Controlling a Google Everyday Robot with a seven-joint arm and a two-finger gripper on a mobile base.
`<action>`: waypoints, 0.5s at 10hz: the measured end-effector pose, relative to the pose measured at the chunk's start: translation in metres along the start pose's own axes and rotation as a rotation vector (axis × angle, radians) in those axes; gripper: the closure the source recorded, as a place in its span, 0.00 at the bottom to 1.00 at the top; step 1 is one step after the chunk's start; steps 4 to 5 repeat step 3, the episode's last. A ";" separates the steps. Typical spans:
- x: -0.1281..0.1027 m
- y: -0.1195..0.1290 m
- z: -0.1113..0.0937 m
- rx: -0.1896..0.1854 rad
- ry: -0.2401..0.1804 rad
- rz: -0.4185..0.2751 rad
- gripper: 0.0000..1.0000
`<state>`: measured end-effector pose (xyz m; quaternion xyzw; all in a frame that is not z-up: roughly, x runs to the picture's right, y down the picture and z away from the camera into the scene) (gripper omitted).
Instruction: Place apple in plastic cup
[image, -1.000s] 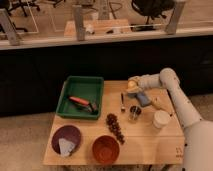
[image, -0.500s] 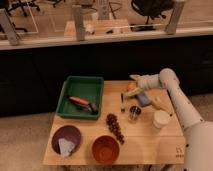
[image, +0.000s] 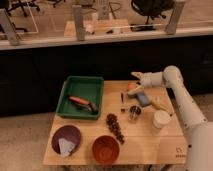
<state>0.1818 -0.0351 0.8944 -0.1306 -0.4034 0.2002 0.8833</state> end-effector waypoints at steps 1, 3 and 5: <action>-0.004 0.000 -0.008 -0.026 -0.020 -0.020 0.20; -0.008 0.006 -0.013 -0.112 -0.043 -0.046 0.20; -0.008 0.006 -0.013 -0.112 -0.043 -0.046 0.20</action>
